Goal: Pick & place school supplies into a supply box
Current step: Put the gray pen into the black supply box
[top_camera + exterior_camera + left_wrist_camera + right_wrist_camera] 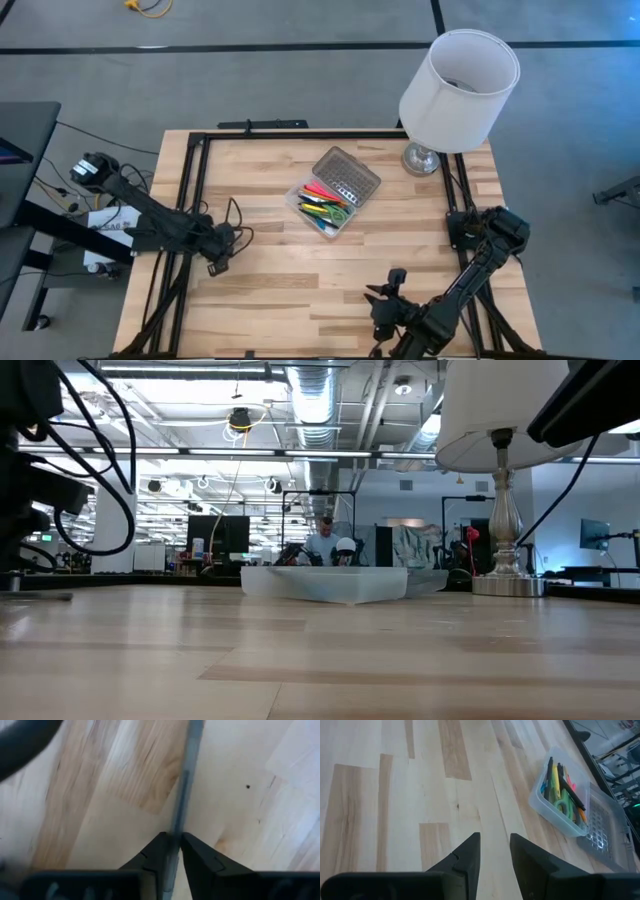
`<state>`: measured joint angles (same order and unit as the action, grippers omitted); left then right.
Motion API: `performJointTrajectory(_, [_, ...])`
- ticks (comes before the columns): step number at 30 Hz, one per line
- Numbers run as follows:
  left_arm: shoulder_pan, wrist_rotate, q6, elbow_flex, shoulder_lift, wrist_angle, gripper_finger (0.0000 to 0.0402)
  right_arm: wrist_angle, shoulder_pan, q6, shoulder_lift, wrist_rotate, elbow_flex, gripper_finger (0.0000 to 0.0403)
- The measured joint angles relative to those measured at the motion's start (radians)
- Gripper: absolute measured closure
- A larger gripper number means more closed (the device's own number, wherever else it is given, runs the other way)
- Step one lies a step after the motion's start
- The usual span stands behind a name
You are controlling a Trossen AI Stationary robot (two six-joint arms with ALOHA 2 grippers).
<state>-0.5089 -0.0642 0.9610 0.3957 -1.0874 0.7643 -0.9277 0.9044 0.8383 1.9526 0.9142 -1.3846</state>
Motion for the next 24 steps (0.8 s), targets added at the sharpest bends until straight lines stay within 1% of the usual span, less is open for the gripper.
performJointTrajectory(4, [0.003,-0.002,-0.017,0.015,-0.003,-0.02,0.0362,0.0,0.005,0.0,0.0,0.0,0.0,0.0301])
performJointTrajectory(8, [0.003,-0.004,-0.035,0.019,-0.025,-0.097,0.0368,0.0,0.005,0.0,0.0,0.0,0.0,0.0301])
performJointTrajectory(11, [0.003,-0.007,-0.074,0.023,-0.069,-0.17,0.0369,-0.001,0.005,0.0,0.0,0.0,0.0,0.0301])
performJointTrajectory(15, [0.01,-0.012,-0.135,0.026,-0.132,-0.308,0.0369,0.0,0.005,0.0,0.0,0.0,0.0,0.0301])
performJointTrajectory(21, [0.034,-0.015,-0.268,0.024,-0.223,-0.574,0.0369,0.0,0.005,0.0,0.0,0.0,0.0,0.0301])
performJointTrajectory(24, [0.052,-0.013,-0.318,0.026,-0.266,-0.666,0.0369,0.001,0.005,0.0,0.0,0.0,0.0,0.0301])
